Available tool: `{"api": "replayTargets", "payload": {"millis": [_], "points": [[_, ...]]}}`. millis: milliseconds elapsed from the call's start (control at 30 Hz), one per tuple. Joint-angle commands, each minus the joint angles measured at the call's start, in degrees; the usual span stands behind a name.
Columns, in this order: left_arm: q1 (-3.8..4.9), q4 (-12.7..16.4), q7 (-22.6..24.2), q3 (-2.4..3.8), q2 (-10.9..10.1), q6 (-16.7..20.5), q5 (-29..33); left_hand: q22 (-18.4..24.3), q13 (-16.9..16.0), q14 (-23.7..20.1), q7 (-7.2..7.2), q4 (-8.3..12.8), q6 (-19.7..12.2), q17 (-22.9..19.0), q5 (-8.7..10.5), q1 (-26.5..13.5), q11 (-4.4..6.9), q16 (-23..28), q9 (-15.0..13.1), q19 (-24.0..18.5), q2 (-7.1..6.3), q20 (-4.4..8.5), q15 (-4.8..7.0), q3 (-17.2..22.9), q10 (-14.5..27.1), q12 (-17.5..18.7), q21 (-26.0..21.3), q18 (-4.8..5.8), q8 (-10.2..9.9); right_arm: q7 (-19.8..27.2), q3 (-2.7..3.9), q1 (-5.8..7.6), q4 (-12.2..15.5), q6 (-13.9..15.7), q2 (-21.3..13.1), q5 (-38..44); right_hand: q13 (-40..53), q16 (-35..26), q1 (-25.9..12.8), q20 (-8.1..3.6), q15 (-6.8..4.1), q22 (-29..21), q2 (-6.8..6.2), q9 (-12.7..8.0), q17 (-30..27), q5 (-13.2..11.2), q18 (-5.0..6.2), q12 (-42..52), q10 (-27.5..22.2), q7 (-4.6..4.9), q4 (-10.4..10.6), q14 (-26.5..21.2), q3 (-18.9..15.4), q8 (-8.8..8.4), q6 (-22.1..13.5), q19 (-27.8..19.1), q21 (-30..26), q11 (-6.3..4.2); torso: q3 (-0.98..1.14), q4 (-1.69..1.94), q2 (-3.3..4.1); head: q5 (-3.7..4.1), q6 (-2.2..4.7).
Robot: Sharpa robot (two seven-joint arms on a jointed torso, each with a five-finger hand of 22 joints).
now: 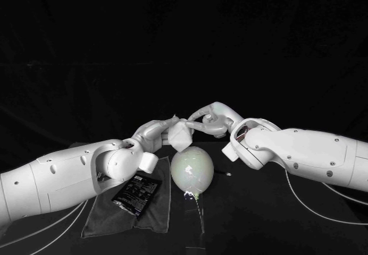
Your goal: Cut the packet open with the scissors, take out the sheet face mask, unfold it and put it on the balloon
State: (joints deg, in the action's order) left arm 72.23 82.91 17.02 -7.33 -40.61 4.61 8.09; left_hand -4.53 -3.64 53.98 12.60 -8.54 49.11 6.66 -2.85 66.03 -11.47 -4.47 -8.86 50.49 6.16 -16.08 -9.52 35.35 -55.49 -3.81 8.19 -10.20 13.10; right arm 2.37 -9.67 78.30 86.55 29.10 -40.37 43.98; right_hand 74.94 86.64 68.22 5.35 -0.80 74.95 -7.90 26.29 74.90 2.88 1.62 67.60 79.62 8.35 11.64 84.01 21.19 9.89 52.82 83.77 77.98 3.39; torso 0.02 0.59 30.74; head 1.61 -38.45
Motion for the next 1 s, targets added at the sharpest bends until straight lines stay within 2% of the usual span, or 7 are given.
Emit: {"api": "replayTargets", "payload": {"millis": [33,200,333,367,733,1000], "points": [[0.1,0.16,0.73,0.08,0.08,-1.38,-0.54,0.09,-0.06,0.42,1.08,-0.29,0.12,0.05,0.02,-0.67,0.2,-0.36,-0.05,0.32,0.03,-0.11,-0.07,-0.05,0.01,-0.06,0.2,-0.36,0.33,0.19,0.02,-0.01,-0.05,-1.95,0.13,0.17,0.57,0.27,-0.32,0.33,0.4,11.21,0.47,0.02,11.37,-0.07,1.14,0.06,-0.28,0.03,0.46,4.72,-0.11,-0.36,0.06,-0.04,-0.21,0.18,-0.01,0.02,0.02,0.06,-0.05],[0.1,0.18,0.72,0.08,0.05,-1.48,-0.66,0.1,-0.06,0.47,1.07,-0.3,0.15,0.07,0.03,-0.67,0.21,-0.39,-0.07,0.35,0.05,-0.1,-0.05,-0.03,-0.02,-0.06,0.2,-0.36,0.36,0.07,0.02,-0.01,-0.04,-2.53,0.16,0.29,0.66,0.35,0.07,0.31,0.33,11.25,0.83,0.15,11.45,-0.06,1.13,0.29,-0.18,-0.11,1.06,4.74,-0.55,-0.18,0.64,0.0,-0.16,0.07,-0.01,-0.02,0.0,0.06,-0.11],[0.1,0.21,0.62,0.08,0.03,-1.36,-0.7,0.1,-0.06,0.52,1.06,-0.3,0.17,0.09,0.02,-0.66,0.21,-0.42,-0.08,0.38,0.06,-0.09,-0.04,-0.02,-0.03,-0.06,0.22,-0.37,0.39,0.24,0.02,-0.01,-0.02,-2.4,0.06,0.57,0.72,0.5,1.09,0.05,-0.09,11.32,1.38,0.68,11.63,-0.04,1.11,0.5,-0.08,-0.82,1.8,4.81,-1.22,0.99,2.95,0.1,-0.04,-0.51,0.02,0.0,0.01,-0.01,-0.15],[0.1,0.22,0.56,0.08,0.03,-1.3,-0.71,0.11,-0.06,0.65,1.07,-0.26,0.23,0.13,0.02,-0.63,0.23,-0.5,-0.11,0.46,0.05,-0.08,0.0,0.0,-0.1,-0.08,0.24,-0.38,0.46,0.38,0.02,-0.01,0.01,-2.15,0.02,0.66,0.86,0.64,2.05,-0.1,-0.32,11.42,1.89,0.91,11.79,-0.04,1.06,0.78,0.1,-1.17,1.65,4.87,-1.06,1.51,3.84,0.26,0.23,-0.8,0.01,-0.01,0.0,0.0,-0.15],[0.1,0.25,0.32,0.08,-0.02,-1.1,-0.73,0.14,-0.07,0.73,1.09,-0.23,0.31,0.17,0.02,-0.6,0.25,-0.55,-0.14,0.49,0.05,-0.07,0.02,0.04,-0.19,-0.11,0.23,-0.37,0.53,1.11,0.02,-0.02,0.39,-0.15,-0.17,1.26,1.55,1.52,6.85,-1.28,-1.67,11.98,3.87,2.17,12.83,-0.08,0.69,2.12,1.17,-2.97,0.1,5.28,-0.11,3.94,6.83,1.2,1.88,-2.4,0.02,0.0,0.02,0.02,-0.2],[0.1,0.26,0.27,0.08,-0.08,-0.98,-0.73,0.14,-0.07,0.73,1.09,-0.23,0.31,0.17,0.02,-0.6,0.25,-0.55,-0.14,0.49,0.05,-0.07,0.02,0.04,-0.19,-0.11,0.23,-0.37,0.53,0.95,0.02,-0.02,0.53,0.67,-0.32,1.84,1.75,1.72,8.6,-1.71,-2.1,12.12,4.2,2.76,13.09,-0.1,0.59,2.49,1.5,-3.52,-0.9,5.37,0.39,4.84,7.37,1.44,2.3,-2.88,-0.01,-0.01,-0.01,0.04,-0.23]]}}
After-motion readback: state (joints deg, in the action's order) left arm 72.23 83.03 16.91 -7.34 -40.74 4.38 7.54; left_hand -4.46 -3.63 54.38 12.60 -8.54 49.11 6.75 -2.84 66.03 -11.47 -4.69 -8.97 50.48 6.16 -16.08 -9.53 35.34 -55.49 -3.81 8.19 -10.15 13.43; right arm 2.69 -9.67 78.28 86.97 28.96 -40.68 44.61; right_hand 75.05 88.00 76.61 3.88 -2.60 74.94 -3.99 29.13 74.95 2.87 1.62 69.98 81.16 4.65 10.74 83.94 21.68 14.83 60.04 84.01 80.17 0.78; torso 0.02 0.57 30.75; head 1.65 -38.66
